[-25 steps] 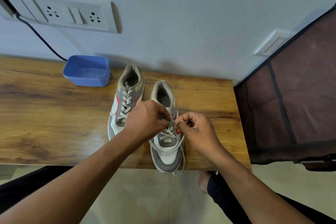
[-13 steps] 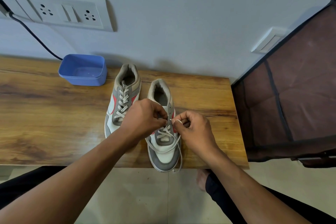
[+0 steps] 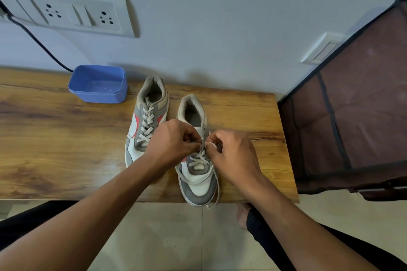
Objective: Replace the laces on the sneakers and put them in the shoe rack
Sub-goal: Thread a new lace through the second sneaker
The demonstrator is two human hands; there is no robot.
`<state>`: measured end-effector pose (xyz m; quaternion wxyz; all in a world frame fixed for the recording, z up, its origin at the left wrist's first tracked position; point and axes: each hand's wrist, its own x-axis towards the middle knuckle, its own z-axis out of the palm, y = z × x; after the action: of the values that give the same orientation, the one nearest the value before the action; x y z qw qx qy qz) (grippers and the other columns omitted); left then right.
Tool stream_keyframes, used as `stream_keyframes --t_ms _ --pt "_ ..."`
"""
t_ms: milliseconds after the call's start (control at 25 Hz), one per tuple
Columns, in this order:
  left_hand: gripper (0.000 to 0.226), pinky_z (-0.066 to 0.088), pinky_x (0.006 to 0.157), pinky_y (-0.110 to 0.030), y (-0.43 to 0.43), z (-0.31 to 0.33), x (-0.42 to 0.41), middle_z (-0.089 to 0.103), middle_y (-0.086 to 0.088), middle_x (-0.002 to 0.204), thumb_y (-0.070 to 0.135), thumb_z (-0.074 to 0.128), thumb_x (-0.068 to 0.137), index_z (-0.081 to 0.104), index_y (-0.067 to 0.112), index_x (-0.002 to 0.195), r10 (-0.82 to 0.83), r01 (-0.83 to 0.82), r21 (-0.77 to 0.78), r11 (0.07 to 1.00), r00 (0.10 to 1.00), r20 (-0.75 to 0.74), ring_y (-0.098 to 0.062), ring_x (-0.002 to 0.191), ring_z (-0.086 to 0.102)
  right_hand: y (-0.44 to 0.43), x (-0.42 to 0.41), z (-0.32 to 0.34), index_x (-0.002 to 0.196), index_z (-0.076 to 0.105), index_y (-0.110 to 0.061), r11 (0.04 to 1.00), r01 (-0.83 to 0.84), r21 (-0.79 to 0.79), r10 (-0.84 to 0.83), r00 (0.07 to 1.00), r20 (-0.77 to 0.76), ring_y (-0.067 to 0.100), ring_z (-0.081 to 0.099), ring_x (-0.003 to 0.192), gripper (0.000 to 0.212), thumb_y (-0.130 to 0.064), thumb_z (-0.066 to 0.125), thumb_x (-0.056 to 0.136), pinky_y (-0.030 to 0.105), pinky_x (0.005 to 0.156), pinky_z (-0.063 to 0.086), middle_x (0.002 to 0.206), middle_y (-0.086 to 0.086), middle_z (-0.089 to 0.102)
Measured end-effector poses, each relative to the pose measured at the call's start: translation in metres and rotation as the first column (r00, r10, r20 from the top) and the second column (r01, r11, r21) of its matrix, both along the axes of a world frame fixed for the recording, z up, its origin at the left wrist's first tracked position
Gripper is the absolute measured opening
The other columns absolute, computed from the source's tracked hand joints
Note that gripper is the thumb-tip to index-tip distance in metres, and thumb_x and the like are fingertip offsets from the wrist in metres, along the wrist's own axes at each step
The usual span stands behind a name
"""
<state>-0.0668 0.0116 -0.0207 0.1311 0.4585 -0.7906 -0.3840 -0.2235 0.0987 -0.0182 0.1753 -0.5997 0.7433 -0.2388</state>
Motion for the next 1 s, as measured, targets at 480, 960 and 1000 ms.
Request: stream_keyframes --t_ms 480,960,1000 --pt "0.008 0.061 0.066 -0.040 0.005 0.008 0.009 0.072 0.007 0.068 0.017 0.077 0.085 0.077 0.023 0.080 -0.008 0.008 0.049 0.999 1.000 -0.004 -0.007 0.064 0.069 -0.035 -0.001 0.025 0.087 0.068 -0.023 0.961 0.043 0.272 -0.113 0.963 0.244 0.007 0.069 0.073 0.021 -0.027 0.087 0.081 0.031 0.068 0.061 0.082 -0.006 0.071" --pt "0.011 0.063 0.066 -0.036 -0.020 0.032 0.046 0.076 -0.016 0.082 -0.004 0.061 0.094 0.067 0.001 0.100 0.051 -0.011 0.483 0.876 0.996 -0.069 -0.032 0.076 0.076 -0.037 -0.001 0.023 0.106 0.070 -0.028 0.951 -0.198 0.239 0.147 0.965 0.216 -0.001 0.057 0.065 0.014 -0.019 0.071 0.095 0.016 0.058 0.043 0.080 -0.012 0.061" --pt "0.011 0.064 0.068 -0.040 -0.018 0.030 0.042 0.076 -0.018 0.084 -0.003 0.058 0.095 0.067 0.000 0.102 0.076 -0.020 0.506 0.862 0.993 -0.090 -0.034 0.077 0.076 -0.037 -0.002 0.023 0.103 0.070 -0.029 0.953 -0.188 0.238 0.132 0.963 0.233 -0.002 0.056 0.062 0.012 -0.021 0.070 0.095 0.016 0.057 0.043 0.078 -0.012 0.061"
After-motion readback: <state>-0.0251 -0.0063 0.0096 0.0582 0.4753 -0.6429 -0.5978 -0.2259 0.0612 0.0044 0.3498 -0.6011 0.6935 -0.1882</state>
